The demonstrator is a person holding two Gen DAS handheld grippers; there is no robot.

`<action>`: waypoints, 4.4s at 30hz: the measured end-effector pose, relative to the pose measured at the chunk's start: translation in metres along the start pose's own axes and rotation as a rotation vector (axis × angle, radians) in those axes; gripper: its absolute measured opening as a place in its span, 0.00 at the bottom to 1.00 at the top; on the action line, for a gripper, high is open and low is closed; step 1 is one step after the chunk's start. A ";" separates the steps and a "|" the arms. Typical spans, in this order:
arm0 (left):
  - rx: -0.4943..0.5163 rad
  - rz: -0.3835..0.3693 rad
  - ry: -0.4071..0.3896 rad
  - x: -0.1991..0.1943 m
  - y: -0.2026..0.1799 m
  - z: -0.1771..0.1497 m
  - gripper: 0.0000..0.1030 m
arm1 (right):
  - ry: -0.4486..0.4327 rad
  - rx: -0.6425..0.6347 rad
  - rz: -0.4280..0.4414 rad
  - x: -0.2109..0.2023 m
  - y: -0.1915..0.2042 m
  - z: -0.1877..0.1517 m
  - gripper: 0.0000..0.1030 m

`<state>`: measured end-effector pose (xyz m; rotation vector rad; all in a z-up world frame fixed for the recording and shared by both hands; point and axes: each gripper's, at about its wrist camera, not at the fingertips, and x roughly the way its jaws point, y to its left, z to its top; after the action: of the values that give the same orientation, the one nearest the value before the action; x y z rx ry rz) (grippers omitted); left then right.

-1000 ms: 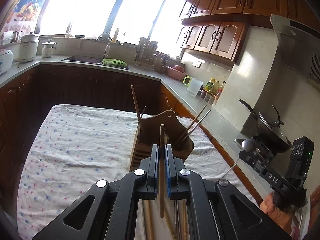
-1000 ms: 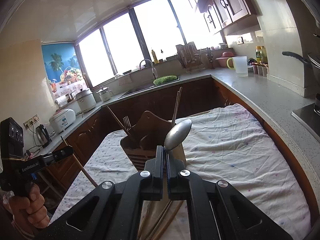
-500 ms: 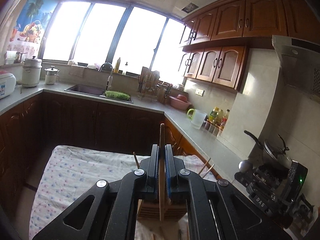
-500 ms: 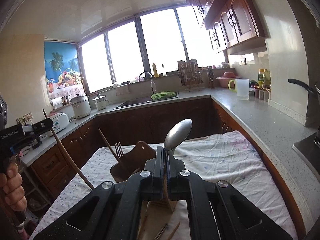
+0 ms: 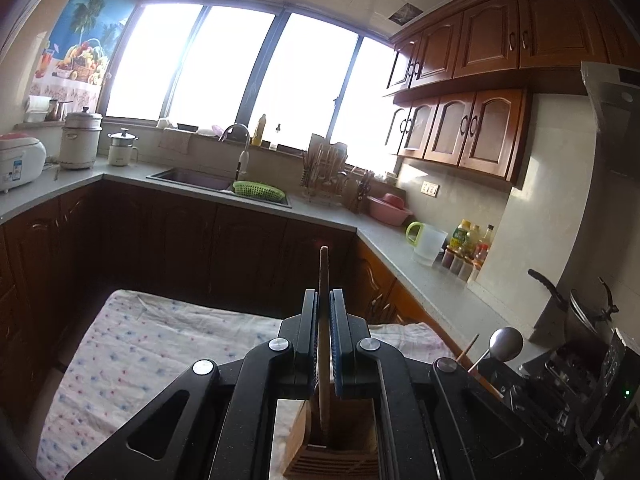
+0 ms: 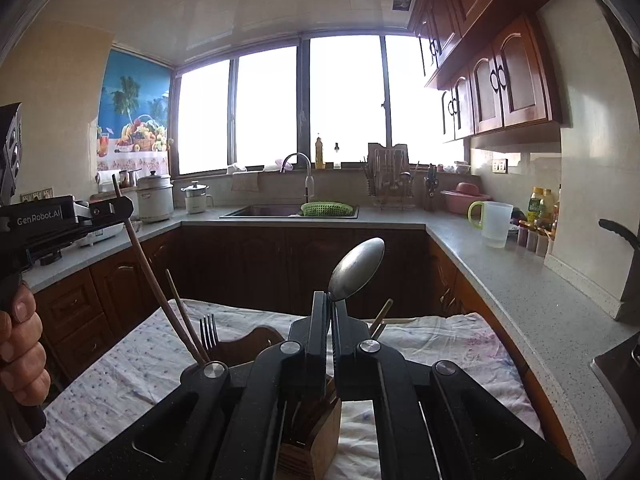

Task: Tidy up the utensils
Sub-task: 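Lift the spoon and chopstick and lower them into the wooden holder, then open both tools and release the spoon and chopstick into the holder, then move both open tools back down over the chopsticks on the cloth, then close the left tool on a wooden chopstick while the right tool grasps another wooden chopstick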

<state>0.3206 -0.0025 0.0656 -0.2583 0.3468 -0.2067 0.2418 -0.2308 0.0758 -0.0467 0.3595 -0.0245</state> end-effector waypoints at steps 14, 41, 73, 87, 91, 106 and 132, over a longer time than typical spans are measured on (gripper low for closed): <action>-0.011 0.004 0.116 0.041 0.018 -0.012 0.05 | 0.190 0.065 0.059 0.034 -0.012 -0.048 0.02; -0.111 0.048 0.107 -0.069 0.042 -0.039 0.74 | 0.100 0.325 0.048 -0.040 -0.049 -0.055 0.78; 0.001 0.066 0.378 -0.132 0.006 -0.130 0.72 | 0.336 0.443 0.050 -0.111 -0.026 -0.170 0.79; 0.059 0.047 0.439 -0.107 -0.007 -0.137 0.60 | 0.386 0.432 0.049 -0.096 -0.025 -0.173 0.66; 0.106 0.025 0.478 -0.088 -0.014 -0.134 0.43 | 0.420 0.410 0.043 -0.082 -0.022 -0.171 0.50; 0.230 -0.014 0.641 0.020 -0.035 -0.123 0.29 | 0.558 0.337 0.014 0.001 -0.022 -0.159 0.26; 0.074 -0.053 0.556 0.012 -0.020 -0.110 0.03 | 0.497 0.364 0.041 -0.017 -0.030 -0.140 0.05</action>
<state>0.2892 -0.0474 -0.0322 -0.1331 0.8819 -0.3431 0.1765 -0.2658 -0.0476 0.3329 0.8476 -0.0611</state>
